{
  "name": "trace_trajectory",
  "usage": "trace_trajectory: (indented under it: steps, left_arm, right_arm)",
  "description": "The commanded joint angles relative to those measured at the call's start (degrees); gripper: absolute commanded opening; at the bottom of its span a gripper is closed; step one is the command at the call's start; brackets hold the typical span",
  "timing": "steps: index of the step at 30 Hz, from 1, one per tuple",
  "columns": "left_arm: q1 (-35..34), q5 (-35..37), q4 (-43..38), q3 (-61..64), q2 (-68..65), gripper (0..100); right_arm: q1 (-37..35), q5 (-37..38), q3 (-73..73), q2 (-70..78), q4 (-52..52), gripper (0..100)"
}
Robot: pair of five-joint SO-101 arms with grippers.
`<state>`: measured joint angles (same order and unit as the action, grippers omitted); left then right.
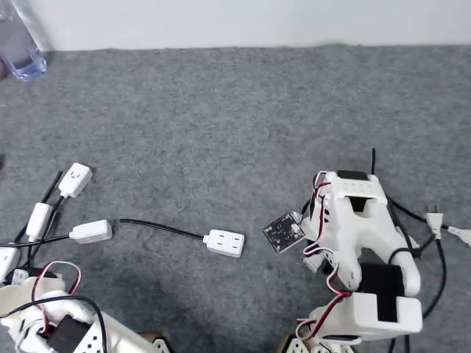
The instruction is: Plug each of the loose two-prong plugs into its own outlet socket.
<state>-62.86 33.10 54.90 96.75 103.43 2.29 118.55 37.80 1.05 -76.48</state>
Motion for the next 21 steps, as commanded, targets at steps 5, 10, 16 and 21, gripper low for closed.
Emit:
trace_trajectory:
  steps: [5,10,16,21]
  left_arm:
    - [0.4,-0.5,0.4,-0.3,0.7,1]
    - [0.4,-0.5,0.4,-0.3,0.7,1]
    - [0.4,-0.5,0.4,-0.3,0.7,1]
    - [0.4,-0.5,0.4,-0.3,0.7,1]
  right_arm:
    - [0.3,0.3,-0.5,0.2,0.1,30.6]
    - [0.0,0.3,-0.3,0.2,0.0,18.0]
    - [-0.3,-1.2,-0.2,0.3,-0.2,7.6]
    - [-0.3,-1.1,-0.2,0.3,-0.3,1.3]
